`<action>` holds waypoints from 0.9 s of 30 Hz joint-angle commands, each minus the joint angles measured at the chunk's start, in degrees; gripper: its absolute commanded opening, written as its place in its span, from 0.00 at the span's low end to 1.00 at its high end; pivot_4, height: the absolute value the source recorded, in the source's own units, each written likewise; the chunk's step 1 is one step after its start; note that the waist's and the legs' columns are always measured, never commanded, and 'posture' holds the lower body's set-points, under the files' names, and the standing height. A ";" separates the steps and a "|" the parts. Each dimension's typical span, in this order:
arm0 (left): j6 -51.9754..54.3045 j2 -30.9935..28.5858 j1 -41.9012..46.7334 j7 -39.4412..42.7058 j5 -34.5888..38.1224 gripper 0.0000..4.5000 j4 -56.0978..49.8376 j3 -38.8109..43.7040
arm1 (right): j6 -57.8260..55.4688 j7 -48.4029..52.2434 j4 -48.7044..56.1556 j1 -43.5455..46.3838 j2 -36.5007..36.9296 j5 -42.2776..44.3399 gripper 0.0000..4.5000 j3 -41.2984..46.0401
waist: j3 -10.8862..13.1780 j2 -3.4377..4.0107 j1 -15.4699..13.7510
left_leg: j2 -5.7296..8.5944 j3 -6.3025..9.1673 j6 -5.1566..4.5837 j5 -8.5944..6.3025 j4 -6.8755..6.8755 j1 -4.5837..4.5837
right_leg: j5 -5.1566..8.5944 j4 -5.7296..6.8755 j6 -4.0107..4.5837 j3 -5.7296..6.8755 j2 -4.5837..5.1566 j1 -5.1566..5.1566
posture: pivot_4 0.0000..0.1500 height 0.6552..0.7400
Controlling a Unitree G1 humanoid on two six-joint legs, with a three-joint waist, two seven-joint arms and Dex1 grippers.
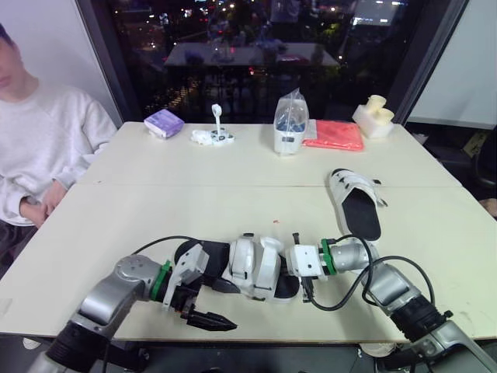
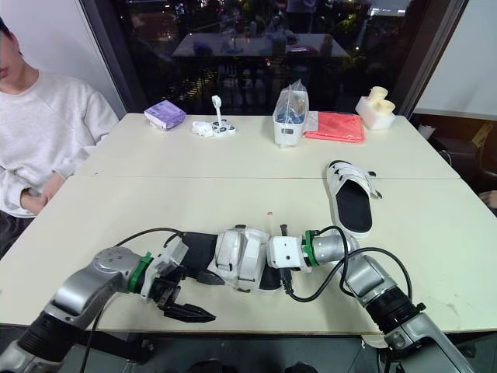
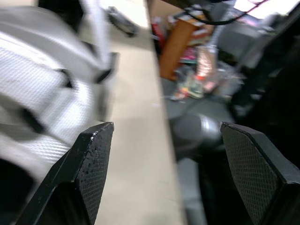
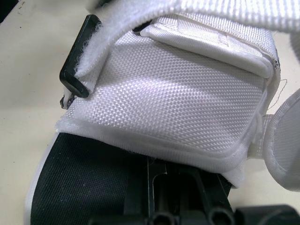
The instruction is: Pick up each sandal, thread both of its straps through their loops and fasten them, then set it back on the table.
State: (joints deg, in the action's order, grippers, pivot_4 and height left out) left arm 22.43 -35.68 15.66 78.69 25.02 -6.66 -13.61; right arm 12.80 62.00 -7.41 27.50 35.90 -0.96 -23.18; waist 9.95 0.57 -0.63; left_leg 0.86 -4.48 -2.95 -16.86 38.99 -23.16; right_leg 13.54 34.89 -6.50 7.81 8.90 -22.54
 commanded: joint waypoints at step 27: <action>-9.73 10.41 -1.20 -8.11 -4.15 0.84 3.88 -0.95 | -2.88 0.95 -3.14 -2.10 1.57 -4.11 0.00 -1.24 | 0.02 0.06 -0.27 | -0.03 0.01 -0.04 -0.01 0.00 -0.17 | -0.10 -0.33 0.08 0.09 -0.01 0.00 | 1.00 1.00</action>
State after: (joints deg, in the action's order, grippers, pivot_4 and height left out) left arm 12.21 -26.15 12.78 73.55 19.35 -0.45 -17.15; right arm 12.51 62.26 -7.45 27.22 36.51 -1.03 -22.44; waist 9.97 0.63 -0.89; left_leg 0.83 -4.47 -3.01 -16.87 38.99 -23.35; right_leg 13.41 34.51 -6.45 7.91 8.88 -22.54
